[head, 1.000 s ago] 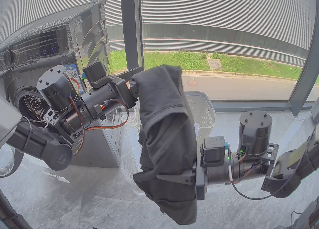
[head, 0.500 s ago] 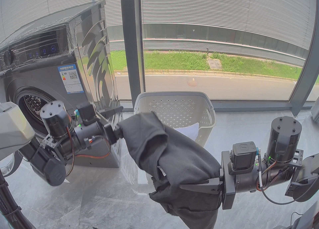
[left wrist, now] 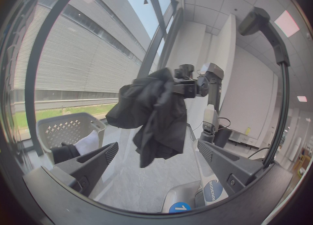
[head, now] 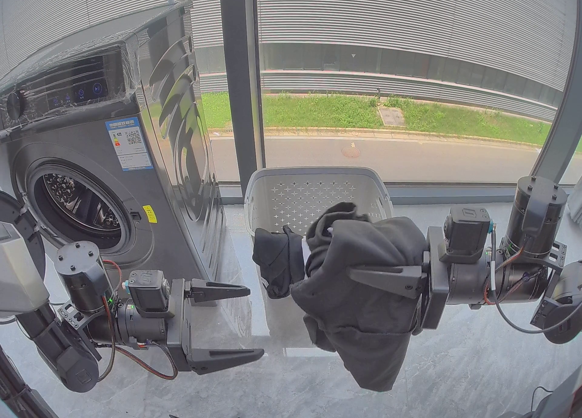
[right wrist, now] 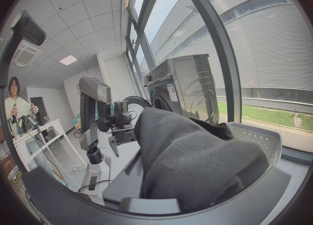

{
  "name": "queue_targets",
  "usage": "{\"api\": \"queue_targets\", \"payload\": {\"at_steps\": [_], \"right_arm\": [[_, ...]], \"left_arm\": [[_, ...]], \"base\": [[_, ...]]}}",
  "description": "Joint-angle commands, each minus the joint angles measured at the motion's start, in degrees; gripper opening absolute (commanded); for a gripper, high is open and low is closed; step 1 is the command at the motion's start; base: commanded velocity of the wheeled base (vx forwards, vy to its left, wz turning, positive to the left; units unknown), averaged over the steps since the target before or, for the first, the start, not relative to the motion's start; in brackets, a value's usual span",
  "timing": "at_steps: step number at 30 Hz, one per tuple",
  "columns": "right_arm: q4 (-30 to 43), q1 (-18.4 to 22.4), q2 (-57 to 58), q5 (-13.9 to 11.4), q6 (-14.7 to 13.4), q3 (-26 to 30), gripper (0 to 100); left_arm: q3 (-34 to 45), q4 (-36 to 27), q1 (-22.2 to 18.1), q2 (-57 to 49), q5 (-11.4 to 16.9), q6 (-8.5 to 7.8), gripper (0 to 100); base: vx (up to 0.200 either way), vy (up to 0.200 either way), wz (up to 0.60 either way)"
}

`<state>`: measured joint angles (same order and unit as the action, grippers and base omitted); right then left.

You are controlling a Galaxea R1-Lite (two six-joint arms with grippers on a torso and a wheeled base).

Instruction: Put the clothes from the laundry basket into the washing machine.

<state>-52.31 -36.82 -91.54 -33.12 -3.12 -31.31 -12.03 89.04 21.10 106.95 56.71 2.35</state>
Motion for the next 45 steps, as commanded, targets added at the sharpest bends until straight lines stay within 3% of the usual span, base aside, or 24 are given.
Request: {"api": "queue_targets", "payload": {"at_steps": [1, 3, 9, 12, 23, 34, 45], "right_arm": [[-0.1, 2.0, 0.0, 1.0, -1.1, -1.8, 0], [-0.1, 2.0, 0.0, 1.0, -1.5, -1.7, 0], [-0.1, 0.3, 0.0, 1.0, -2.2, -2.0, 0], [-0.1, -1.5, 0.0, 1.0, -3.9, -1.9, 0], [-0.1, -5.6, 0.0, 0.9, -7.1, -3.3, 0], [-0.1, -8.1, 0.1, 0.7, -9.4, -3.6, 0], [-0.1, -9.1, -1.7, 0.6, -9.5, -6.5, 0]], "left_arm": [[-0.7, 0.0, 3.6, -3.1, -0.1, -1.3, 100], [-2.1, -0.4, 5.2, -3.9, -0.1, -2.26, 100], [-9.8, -0.7, 7.3, -3.2, -0.3, -2.53, 100], [-12.8, -0.7, 7.2, -2.0, -0.3, -2.62, 100], [-13.5, -0.8, 7.6, 1.2, -0.4, -3.58, 100], [-16.2, -1.2, 5.1, 2.7, -0.4, -4.02, 100], [-16.4, -1.1, 10.5, 2.8, -0.8, -3.5, 100]], "base": [[0.0, 0.0, 0.0], [0.0, 0.0, 0.0], [0.0, 0.0, 0.0], [0.0, 0.0, 0.0], [0.0, 0.0, 0.0], [0.0, 0.0, 0.0], [0.0, 0.0, 0.0]]}}
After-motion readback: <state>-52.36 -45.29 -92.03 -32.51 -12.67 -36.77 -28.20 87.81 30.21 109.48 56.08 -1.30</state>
